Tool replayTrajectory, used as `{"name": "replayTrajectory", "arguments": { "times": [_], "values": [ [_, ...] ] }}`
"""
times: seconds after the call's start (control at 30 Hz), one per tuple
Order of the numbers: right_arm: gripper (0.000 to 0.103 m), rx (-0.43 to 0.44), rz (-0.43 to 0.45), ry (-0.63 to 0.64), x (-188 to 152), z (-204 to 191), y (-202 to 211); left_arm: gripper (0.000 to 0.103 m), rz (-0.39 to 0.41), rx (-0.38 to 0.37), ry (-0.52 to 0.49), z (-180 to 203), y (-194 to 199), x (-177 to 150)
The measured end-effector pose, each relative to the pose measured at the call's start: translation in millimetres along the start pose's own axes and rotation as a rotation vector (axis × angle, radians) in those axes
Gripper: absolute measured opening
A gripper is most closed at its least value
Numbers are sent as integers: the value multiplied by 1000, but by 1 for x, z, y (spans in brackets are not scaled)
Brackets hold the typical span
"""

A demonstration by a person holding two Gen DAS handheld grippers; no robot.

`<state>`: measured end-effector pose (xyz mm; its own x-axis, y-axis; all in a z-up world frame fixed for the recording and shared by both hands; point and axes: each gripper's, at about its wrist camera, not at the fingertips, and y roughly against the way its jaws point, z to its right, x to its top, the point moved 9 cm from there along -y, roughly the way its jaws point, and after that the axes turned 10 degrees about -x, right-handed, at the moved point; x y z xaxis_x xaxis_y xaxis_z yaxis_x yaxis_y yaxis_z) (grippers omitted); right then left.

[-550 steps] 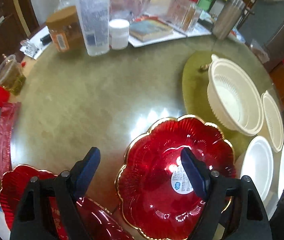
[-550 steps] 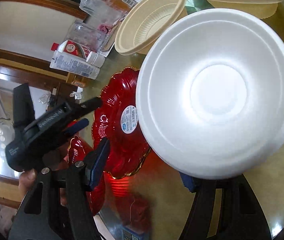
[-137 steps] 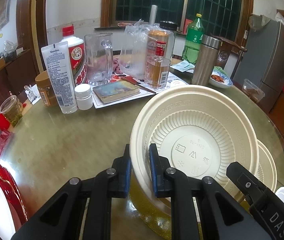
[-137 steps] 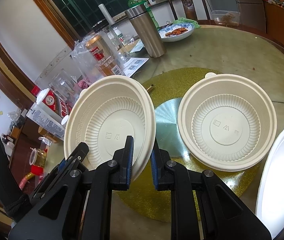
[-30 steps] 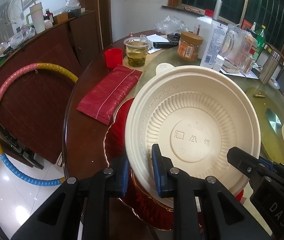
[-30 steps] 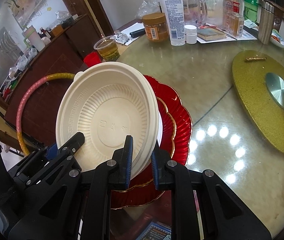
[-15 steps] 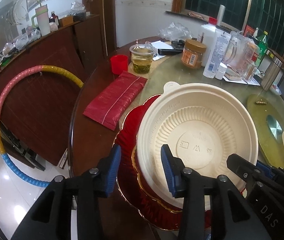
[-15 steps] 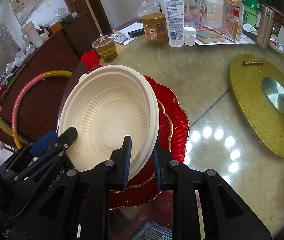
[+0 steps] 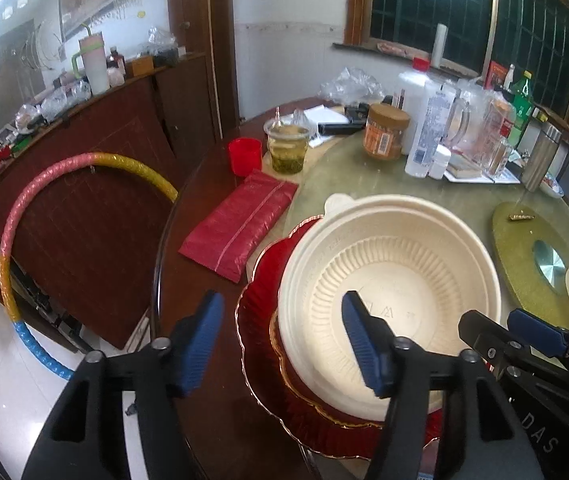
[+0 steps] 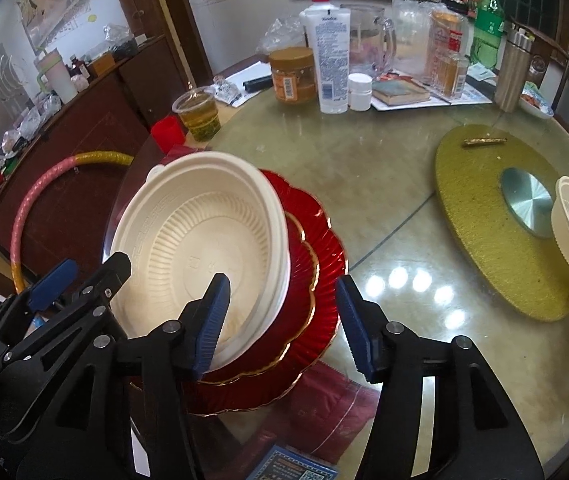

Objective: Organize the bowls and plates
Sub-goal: 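Move both tools to the large white foam plate on the table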

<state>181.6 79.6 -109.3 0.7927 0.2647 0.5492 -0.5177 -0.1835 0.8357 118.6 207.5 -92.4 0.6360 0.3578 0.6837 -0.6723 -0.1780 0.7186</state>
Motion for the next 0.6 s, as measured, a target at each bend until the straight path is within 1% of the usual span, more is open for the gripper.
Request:
{"name": "replayTrajectory", "arguments": {
  "times": [0.17,0.2,0.23,0.27,0.4,0.53,0.6],
  "values": [
    [56,1,14,-11,2,6,6,63,23,-5,-14,6,8,5],
    [60,2,20,-17,3,8,8,63,31,-4,-18,8,11,7],
    [66,4,23,-21,3,10,9,64,36,-4,-21,10,12,8],
    [68,9,30,-31,3,12,10,66,41,-5,-26,13,14,9],
    [69,14,42,-52,4,24,15,71,58,-15,-40,24,19,12],
    [70,-26,57,-69,4,46,19,73,69,-42,-67,45,23,14],
    [74,-55,72,-84,4,62,21,73,74,-55,-83,59,23,16]
  ]
}}
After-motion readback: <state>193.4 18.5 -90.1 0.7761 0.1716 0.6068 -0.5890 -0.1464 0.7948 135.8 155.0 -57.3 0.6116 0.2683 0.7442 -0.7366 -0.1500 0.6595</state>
